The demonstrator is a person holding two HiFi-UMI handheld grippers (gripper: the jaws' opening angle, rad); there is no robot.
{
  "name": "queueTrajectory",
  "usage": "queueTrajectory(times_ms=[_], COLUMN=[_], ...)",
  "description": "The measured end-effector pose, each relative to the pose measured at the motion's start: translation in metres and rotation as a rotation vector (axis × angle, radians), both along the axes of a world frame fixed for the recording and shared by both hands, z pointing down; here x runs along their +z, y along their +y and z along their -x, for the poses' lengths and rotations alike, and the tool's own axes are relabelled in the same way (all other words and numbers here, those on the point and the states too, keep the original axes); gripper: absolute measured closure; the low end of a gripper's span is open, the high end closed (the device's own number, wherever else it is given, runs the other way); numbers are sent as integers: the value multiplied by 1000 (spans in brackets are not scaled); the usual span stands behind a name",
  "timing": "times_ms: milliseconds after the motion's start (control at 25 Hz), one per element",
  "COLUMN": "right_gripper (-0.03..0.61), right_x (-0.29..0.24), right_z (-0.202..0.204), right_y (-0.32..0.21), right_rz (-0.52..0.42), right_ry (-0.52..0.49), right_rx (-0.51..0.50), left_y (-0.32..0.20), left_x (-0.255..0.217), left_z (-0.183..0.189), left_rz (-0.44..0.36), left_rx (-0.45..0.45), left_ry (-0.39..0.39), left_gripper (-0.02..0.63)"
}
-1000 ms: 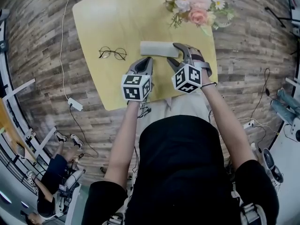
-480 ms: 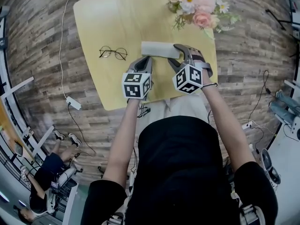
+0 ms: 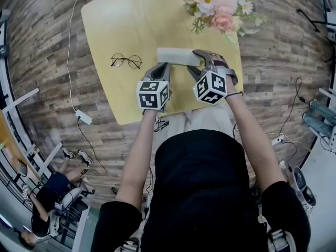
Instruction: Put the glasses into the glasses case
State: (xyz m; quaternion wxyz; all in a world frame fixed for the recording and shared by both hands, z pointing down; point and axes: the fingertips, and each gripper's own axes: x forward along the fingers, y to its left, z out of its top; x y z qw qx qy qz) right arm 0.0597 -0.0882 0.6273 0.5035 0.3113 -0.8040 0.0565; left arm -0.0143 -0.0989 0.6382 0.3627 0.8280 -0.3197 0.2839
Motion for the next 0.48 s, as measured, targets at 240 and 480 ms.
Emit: queueTrajectory(times_ms=[240,480], right_gripper=[311,301], right_x=[-2,-6], right_z=[0,-2], right_y=[-1,-3], right_rz=[44,84], right_ry=[-47,-81], right_rx=[14,20], left_y=[0,0], left_x=[-1,0], left_z=[0,-1], left_rz=[-6,-1], left_rx=[-3,2], left_ry=[-7,-4], left_gripper=[591,591])
